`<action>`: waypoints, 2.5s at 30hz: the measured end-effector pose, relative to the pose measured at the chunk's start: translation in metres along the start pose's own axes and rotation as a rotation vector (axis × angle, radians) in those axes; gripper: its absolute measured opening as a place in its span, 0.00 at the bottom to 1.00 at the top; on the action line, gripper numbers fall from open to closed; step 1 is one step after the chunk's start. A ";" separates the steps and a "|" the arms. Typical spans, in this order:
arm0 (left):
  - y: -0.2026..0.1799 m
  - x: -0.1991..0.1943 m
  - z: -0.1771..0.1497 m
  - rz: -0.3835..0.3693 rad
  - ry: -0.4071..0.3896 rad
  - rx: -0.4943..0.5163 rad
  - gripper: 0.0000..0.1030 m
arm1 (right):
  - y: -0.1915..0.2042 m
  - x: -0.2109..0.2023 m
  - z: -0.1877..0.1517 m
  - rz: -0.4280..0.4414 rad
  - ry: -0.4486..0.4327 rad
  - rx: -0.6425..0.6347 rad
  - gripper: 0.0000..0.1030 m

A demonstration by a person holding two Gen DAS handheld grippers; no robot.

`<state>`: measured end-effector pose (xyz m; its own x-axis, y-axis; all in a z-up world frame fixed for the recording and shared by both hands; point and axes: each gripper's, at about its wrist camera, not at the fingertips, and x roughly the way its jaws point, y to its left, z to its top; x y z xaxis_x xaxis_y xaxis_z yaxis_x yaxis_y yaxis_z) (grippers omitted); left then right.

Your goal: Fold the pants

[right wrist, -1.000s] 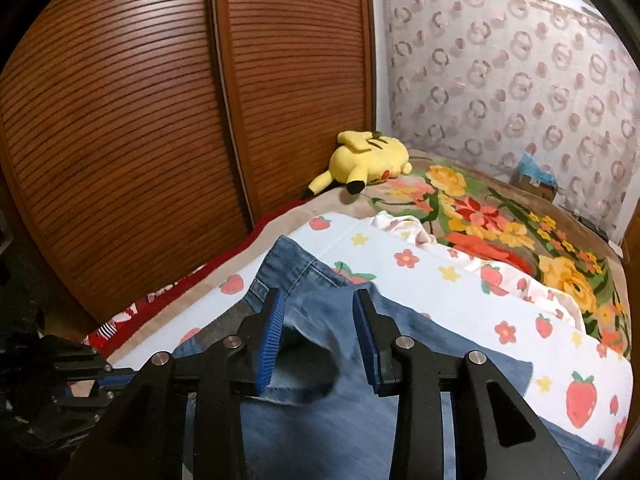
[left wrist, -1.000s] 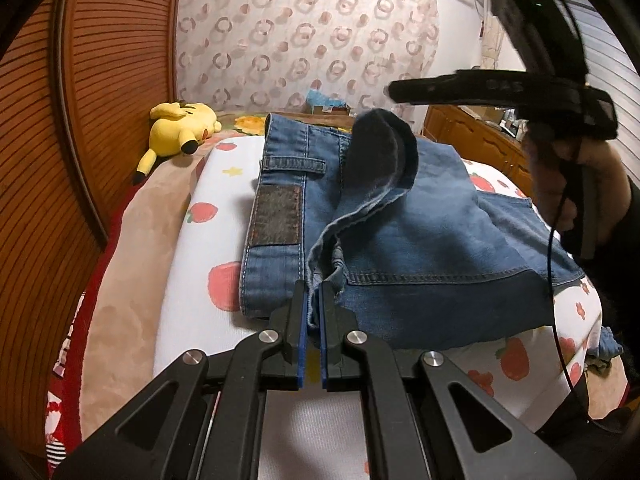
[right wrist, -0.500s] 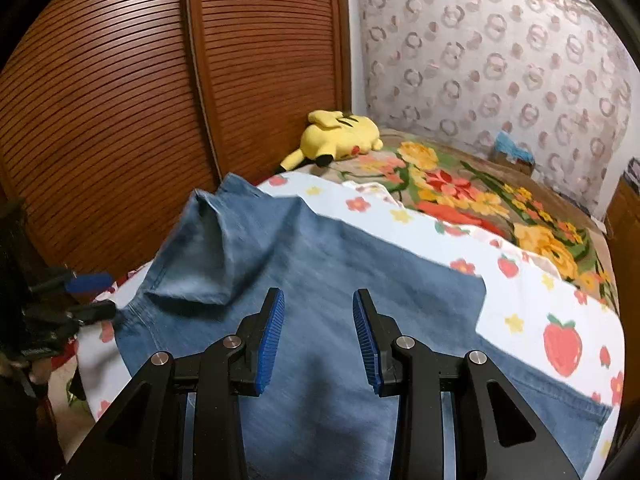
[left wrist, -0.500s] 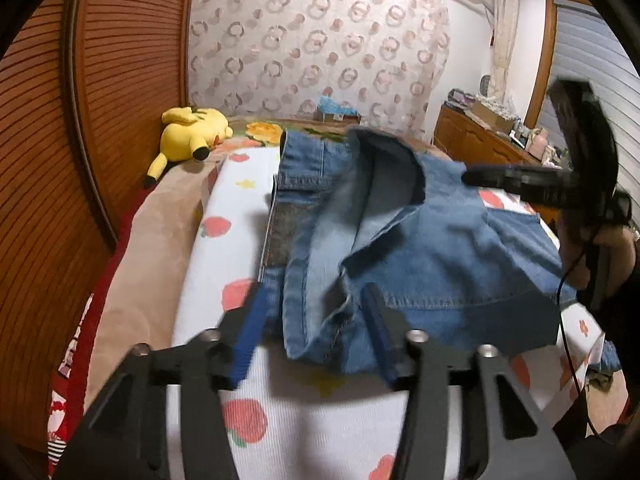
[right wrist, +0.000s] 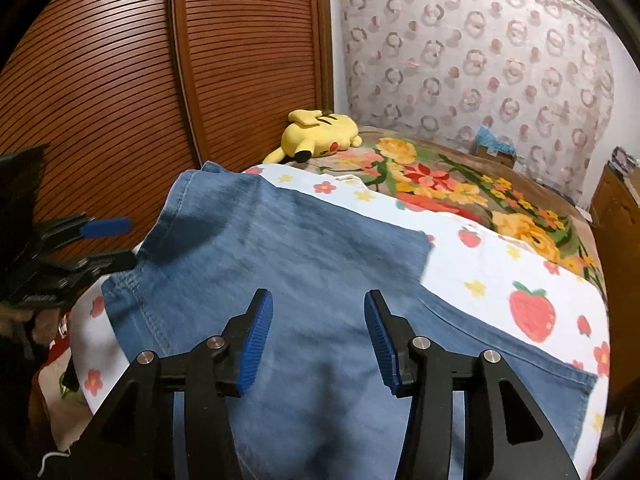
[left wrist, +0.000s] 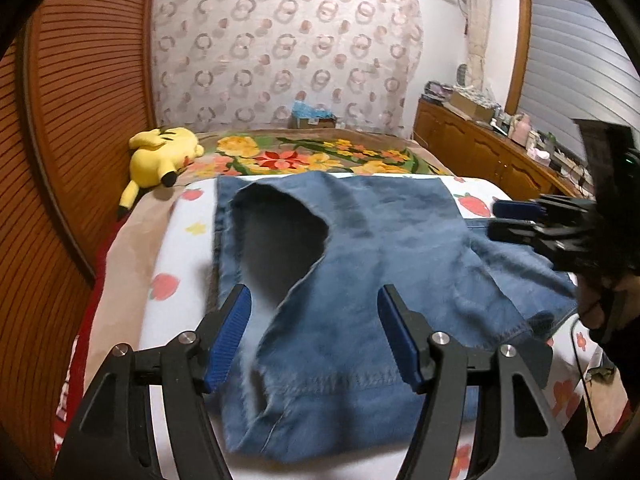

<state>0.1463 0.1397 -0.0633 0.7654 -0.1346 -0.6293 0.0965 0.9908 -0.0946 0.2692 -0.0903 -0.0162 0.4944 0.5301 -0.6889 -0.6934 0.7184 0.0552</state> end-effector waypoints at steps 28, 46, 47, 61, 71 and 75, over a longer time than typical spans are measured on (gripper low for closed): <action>0.029 0.018 0.034 0.105 -0.014 -0.032 0.69 | -0.011 -0.055 -0.061 -0.076 -0.021 0.134 0.50; -0.105 0.041 -0.010 -0.105 0.117 0.193 0.79 | -0.019 -0.074 -0.098 -0.133 -0.010 0.224 0.51; -0.108 0.046 -0.014 -0.100 0.138 0.199 0.79 | -0.019 -0.075 -0.099 -0.134 -0.009 0.226 0.51; -0.122 0.072 -0.034 -0.043 0.192 0.200 0.81 | -0.032 -0.085 -0.120 -0.154 -0.008 0.270 0.51; -0.121 0.068 -0.039 -0.026 0.166 0.188 0.81 | -0.053 -0.097 -0.142 -0.254 0.032 0.325 0.51; -0.121 0.067 -0.040 -0.026 0.166 0.189 0.81 | -0.058 -0.102 -0.150 -0.297 0.046 0.336 0.51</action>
<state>0.1604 0.0106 -0.1250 0.6479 -0.1444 -0.7479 0.2437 0.9696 0.0239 0.1809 -0.2535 -0.0577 0.6168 0.2638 -0.7416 -0.3125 0.9468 0.0769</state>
